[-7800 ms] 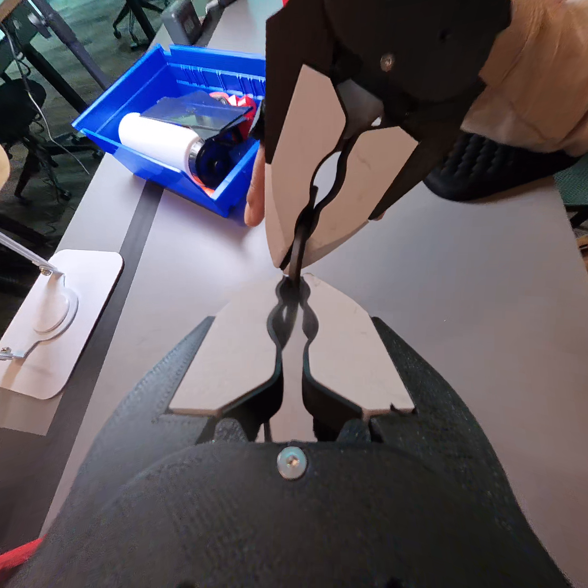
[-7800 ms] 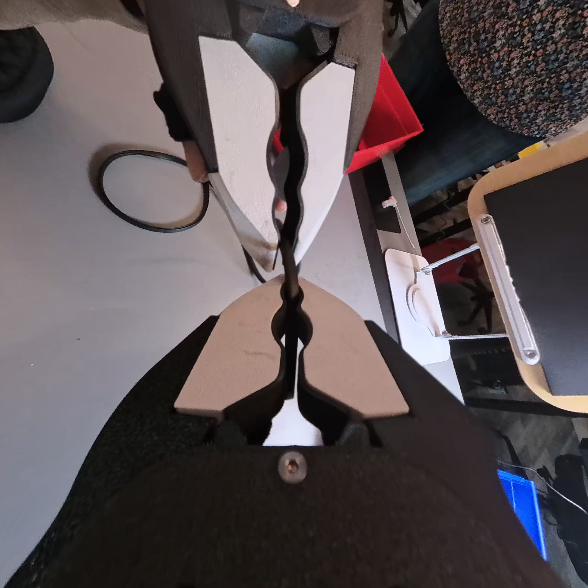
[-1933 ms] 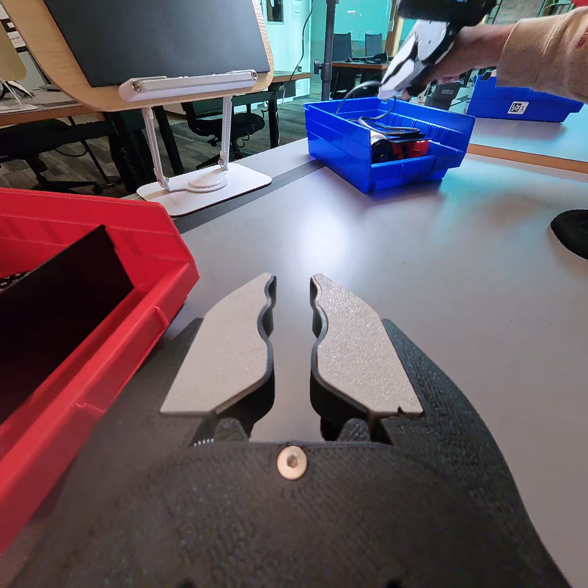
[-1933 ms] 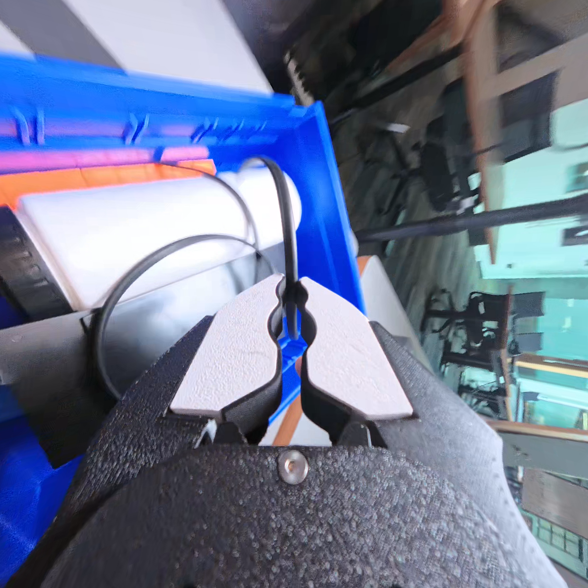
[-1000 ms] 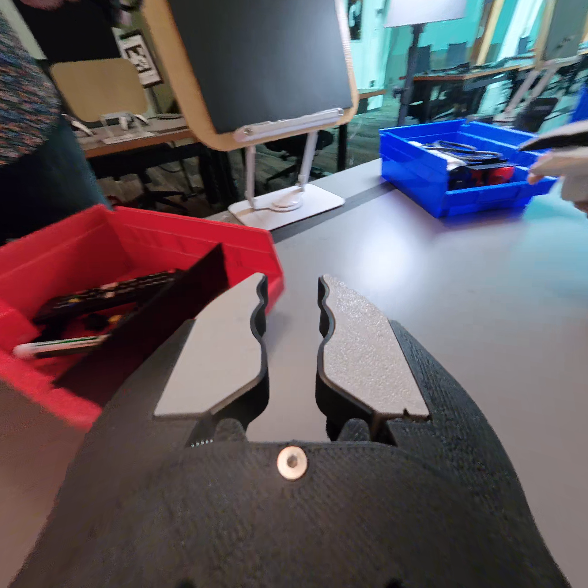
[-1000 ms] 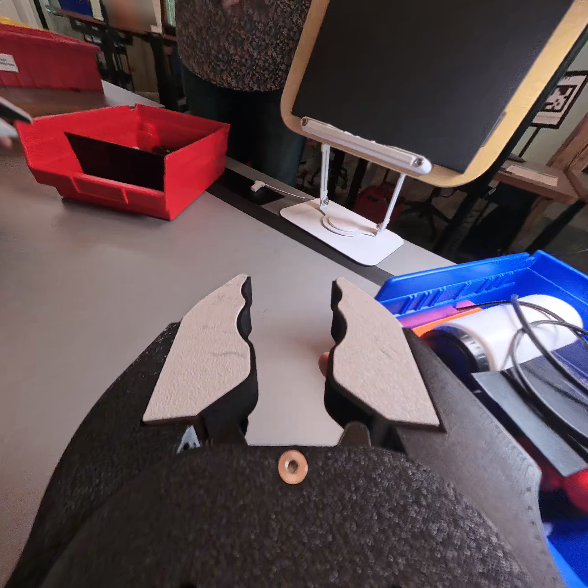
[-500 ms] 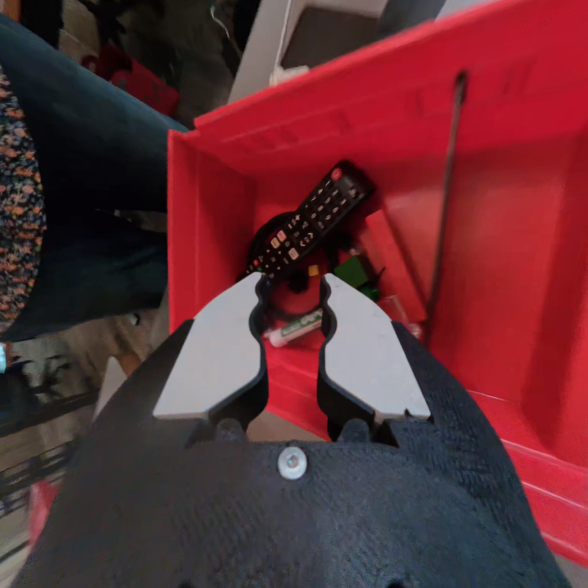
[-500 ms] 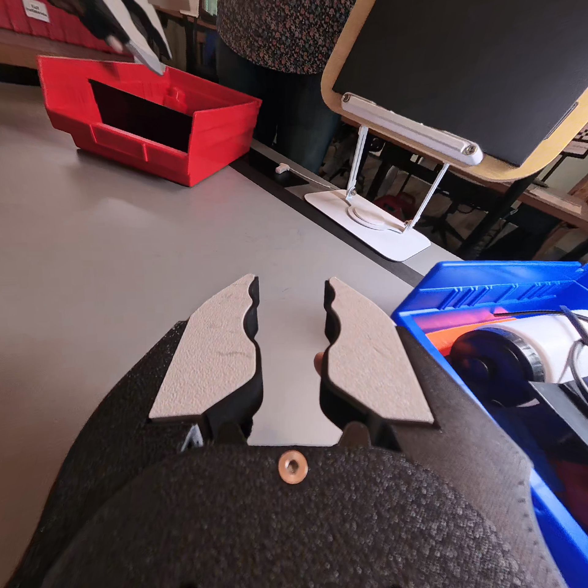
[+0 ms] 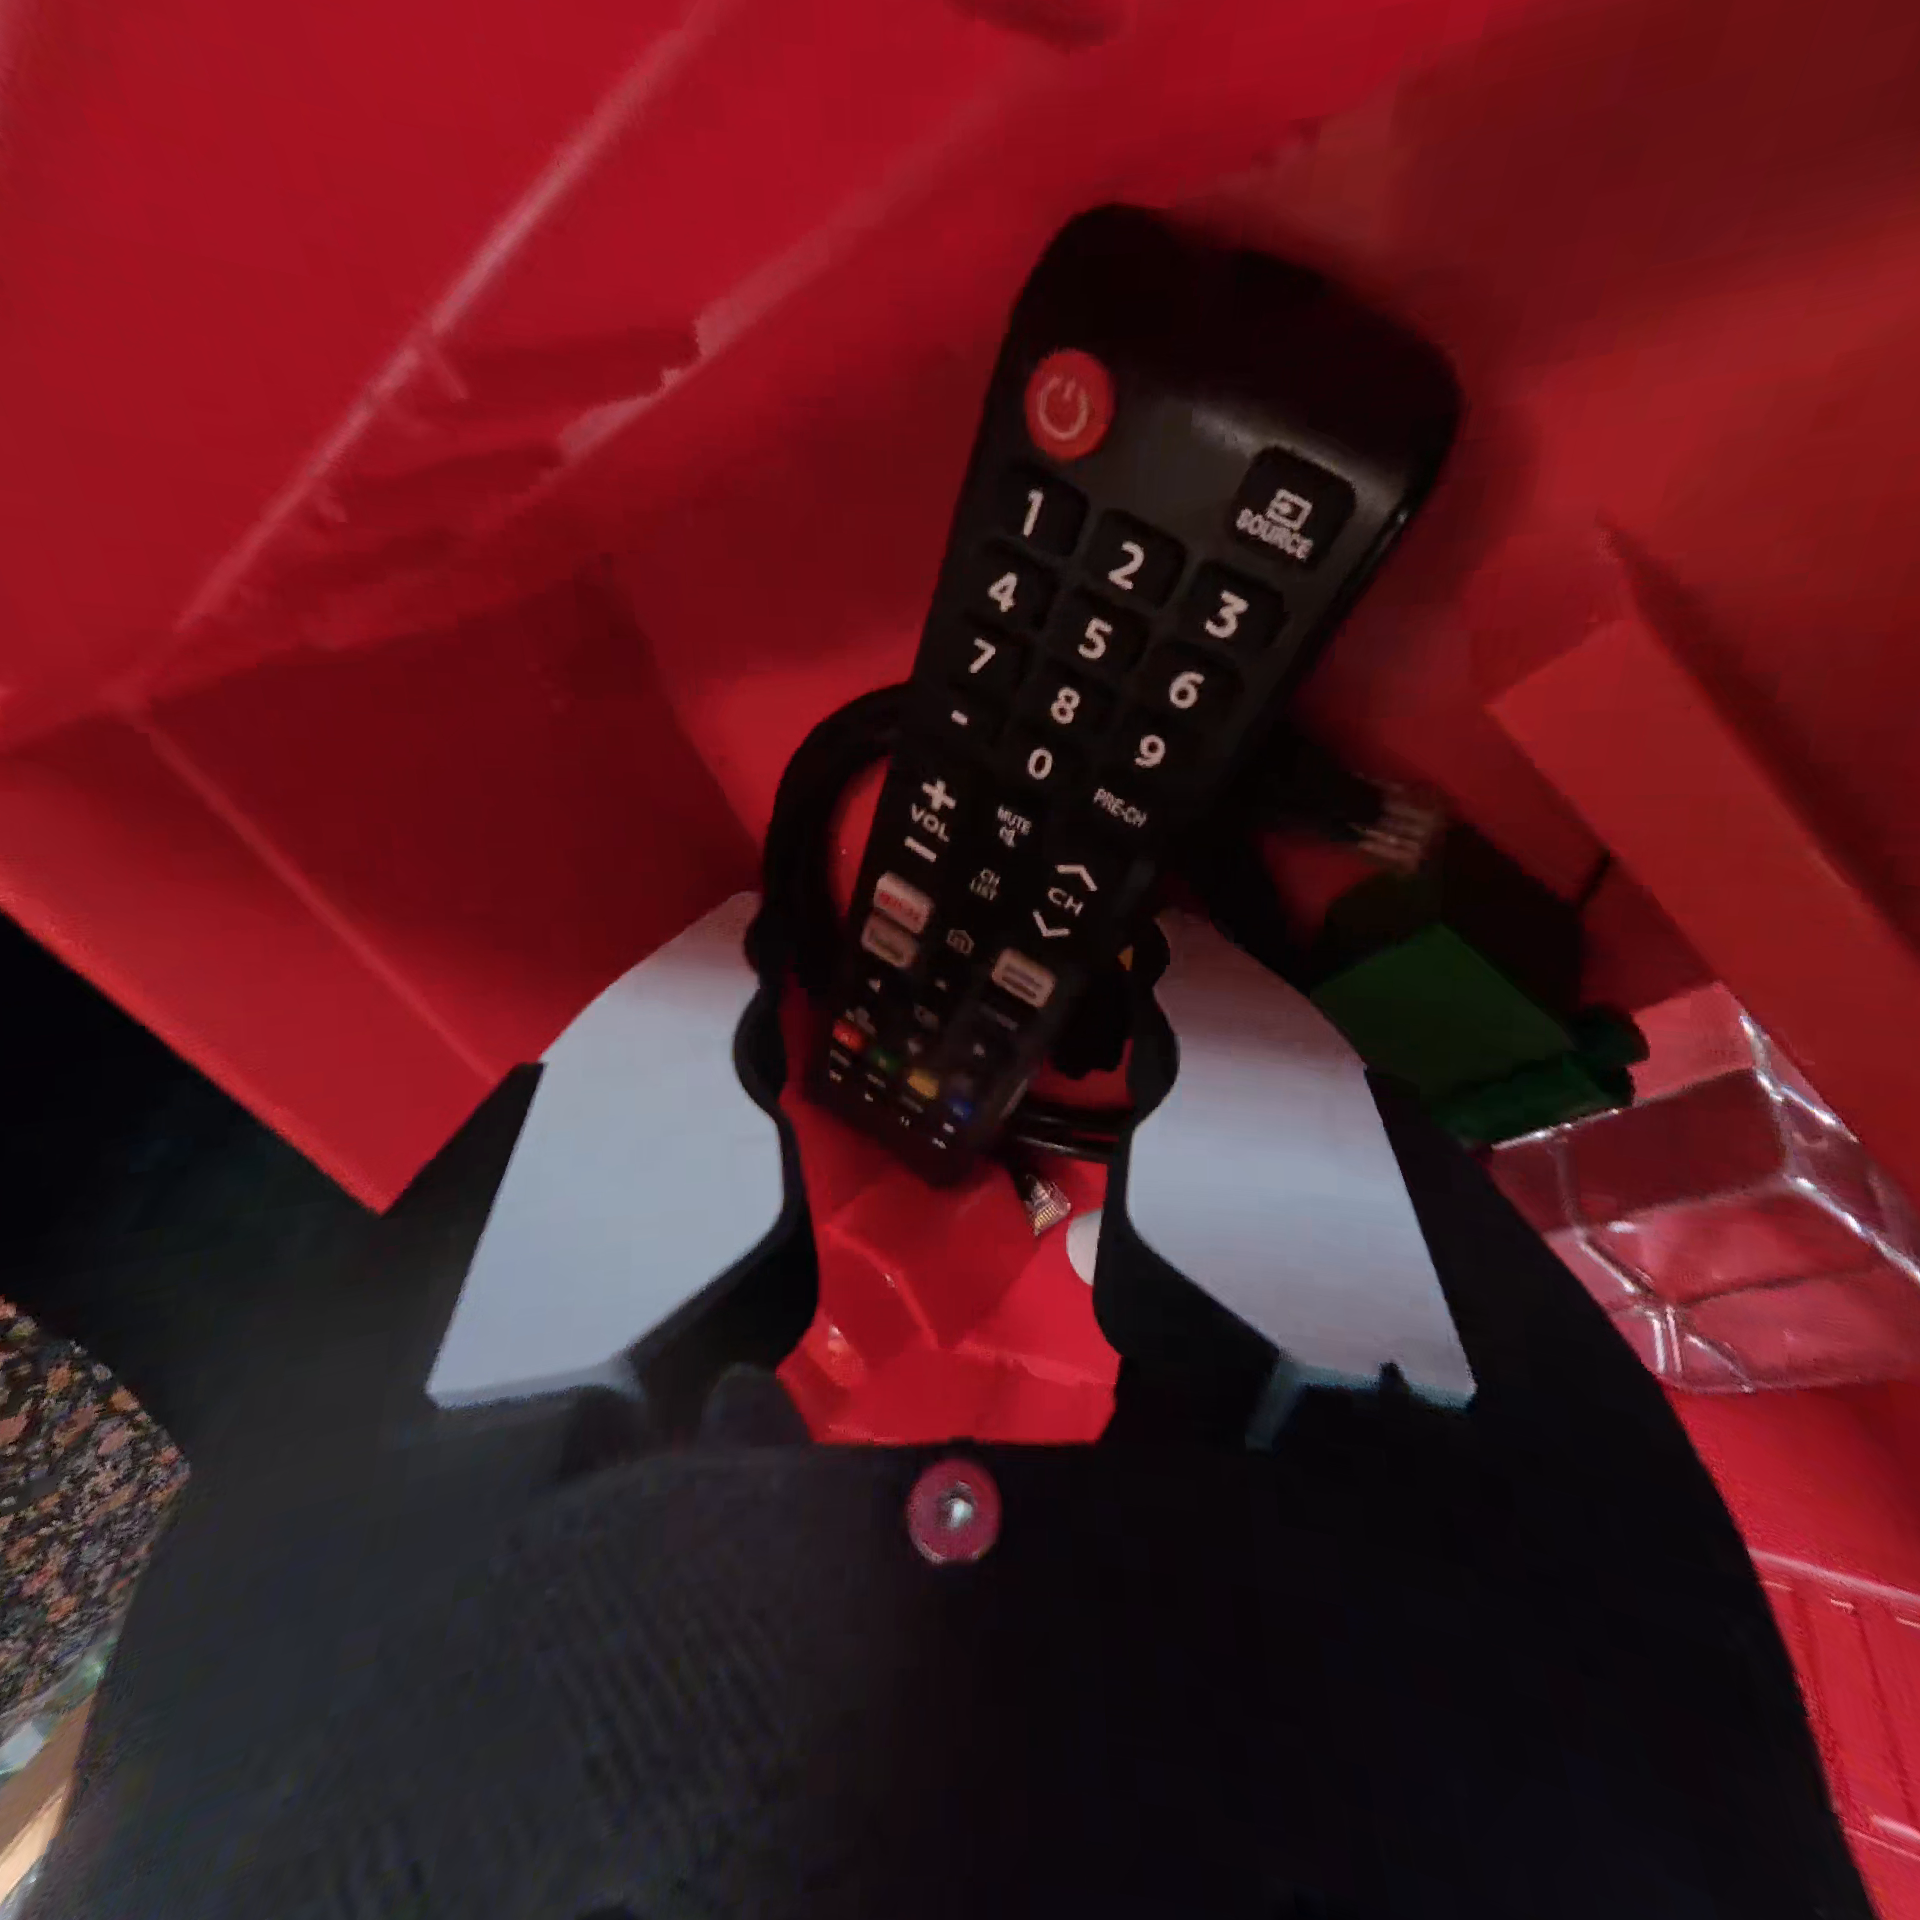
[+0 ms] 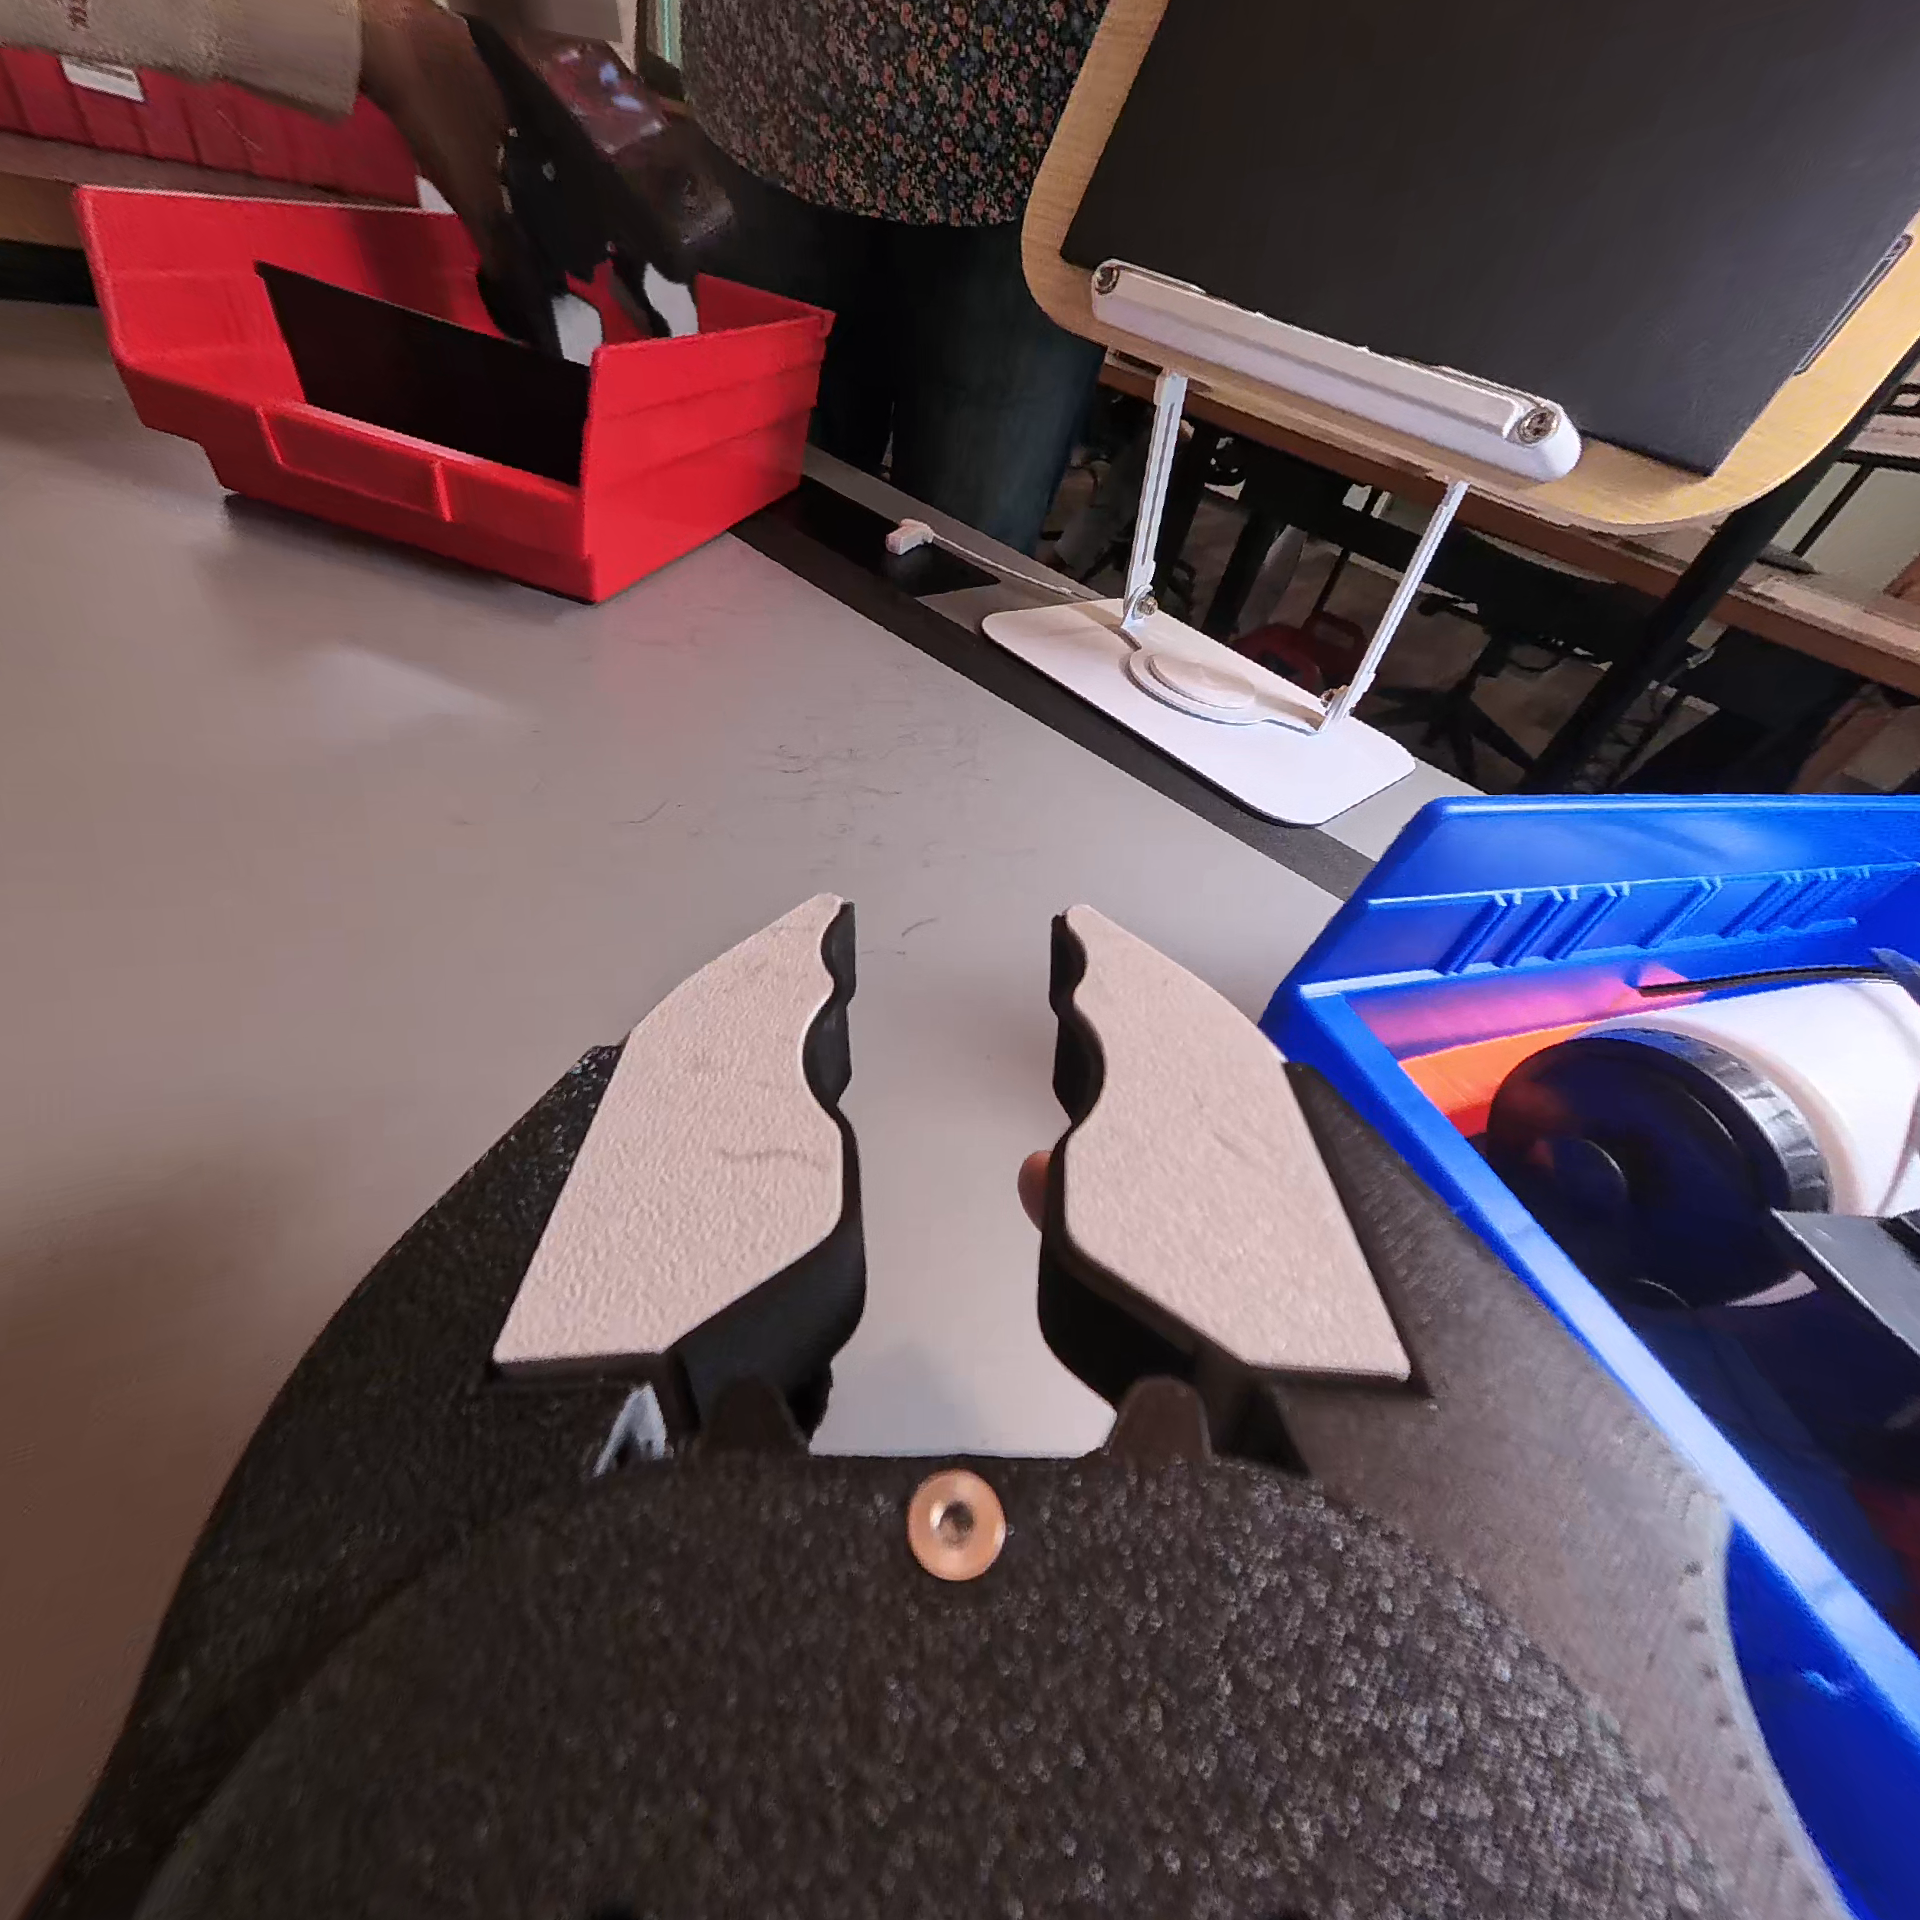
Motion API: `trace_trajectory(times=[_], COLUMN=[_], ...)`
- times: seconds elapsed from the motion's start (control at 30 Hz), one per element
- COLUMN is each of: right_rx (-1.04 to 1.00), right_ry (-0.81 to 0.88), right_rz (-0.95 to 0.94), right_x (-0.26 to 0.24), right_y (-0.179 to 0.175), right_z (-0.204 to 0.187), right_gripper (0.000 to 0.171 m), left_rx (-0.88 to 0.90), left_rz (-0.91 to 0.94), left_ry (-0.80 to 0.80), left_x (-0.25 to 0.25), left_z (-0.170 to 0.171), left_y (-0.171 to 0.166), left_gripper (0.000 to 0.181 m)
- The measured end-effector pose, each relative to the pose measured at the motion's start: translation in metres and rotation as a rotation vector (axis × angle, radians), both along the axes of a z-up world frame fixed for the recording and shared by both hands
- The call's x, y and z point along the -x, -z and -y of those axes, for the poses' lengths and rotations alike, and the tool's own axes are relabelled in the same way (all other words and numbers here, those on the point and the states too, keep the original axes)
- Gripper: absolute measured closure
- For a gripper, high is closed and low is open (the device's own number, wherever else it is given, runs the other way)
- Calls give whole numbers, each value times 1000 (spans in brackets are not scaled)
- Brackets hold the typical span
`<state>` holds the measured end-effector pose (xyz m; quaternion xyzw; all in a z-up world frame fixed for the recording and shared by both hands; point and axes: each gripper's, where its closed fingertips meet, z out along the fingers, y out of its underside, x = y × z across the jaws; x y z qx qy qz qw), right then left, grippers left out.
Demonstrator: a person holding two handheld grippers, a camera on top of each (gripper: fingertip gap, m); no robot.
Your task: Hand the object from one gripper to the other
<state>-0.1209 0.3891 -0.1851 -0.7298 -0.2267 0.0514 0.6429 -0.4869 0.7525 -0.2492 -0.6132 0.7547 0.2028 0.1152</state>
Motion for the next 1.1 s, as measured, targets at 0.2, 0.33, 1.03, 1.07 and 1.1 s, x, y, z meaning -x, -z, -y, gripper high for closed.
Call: trace_trajectory(times=[0.2, 0.33, 1.03, 1.07, 1.1], right_rx=[-1, 2, -81, -95, -107], right_ry=[12, 7, -80, -94, -114], right_rz=[-12, -22, -62, -64, -60], right_x=[-4, -3, 28, 32, 39], right_y=[-1, -1, -36, -45, -57], right_z=[0, 1, 14, 13, 12], right_gripper=[137, 137, 138, 137, 136], left_rx=[-4, -60, -67, -2, 63], left_rz=[-83, -18, 1461, 1542, 1603], left_ry=[34, 37, 57, 88, 117], left_x=[2, 2, -96, -108, -122], left_z=[-2, 2, 214, 232, 249], left_y=[11, 3, -210, -216, -222], left_gripper=[131, 132, 134, 134, 134])
